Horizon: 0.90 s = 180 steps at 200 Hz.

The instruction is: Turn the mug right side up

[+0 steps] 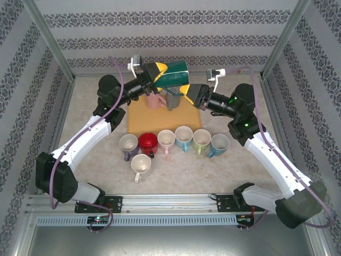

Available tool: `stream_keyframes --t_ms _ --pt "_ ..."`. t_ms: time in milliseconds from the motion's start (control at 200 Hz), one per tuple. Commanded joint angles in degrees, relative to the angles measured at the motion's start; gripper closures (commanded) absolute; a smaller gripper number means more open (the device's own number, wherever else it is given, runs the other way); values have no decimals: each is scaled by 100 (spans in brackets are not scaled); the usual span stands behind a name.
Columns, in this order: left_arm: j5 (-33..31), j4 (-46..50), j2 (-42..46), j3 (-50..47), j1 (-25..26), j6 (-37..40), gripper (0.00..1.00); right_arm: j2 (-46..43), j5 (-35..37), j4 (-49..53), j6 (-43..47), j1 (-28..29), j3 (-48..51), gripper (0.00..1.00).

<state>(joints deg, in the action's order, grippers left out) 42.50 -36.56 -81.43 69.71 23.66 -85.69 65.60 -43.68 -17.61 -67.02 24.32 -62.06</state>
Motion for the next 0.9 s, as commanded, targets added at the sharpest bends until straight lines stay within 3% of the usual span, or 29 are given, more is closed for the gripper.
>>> stream_keyframes --t_ms 0,250,450,585,605,625,649,769,894 --pt "70 -922 219 64 88 -136 39 97 -106 -260 14 103 -191 57" --pt "254 -1175 64 104 181 -135 39 255 -119 -252 -56 135 -323 68" --pt "322 -1566 4 -53 186 -273 39 296 -141 -210 -17 130 -360 92" --pt "323 -1564 -1 -123 178 -257 17 194 -119 56 229 131 -399 99" --pt "339 -1538 4 -125 175 -251 13 165 -103 139 310 134 -413 100" --pt "346 -1514 4 -143 165 -220 2 122 -84 241 396 128 -428 100" --pt "362 -1459 25 -167 146 -182 0 69 -53 353 510 133 -453 100" --pt "265 -389 398 -452 -59 474 0 -270 226 1316 1349 188 -587 100" --pt "-209 2086 1152 -603 -451 1687 0 -619 1340 3599 3251 811 -1156 100"
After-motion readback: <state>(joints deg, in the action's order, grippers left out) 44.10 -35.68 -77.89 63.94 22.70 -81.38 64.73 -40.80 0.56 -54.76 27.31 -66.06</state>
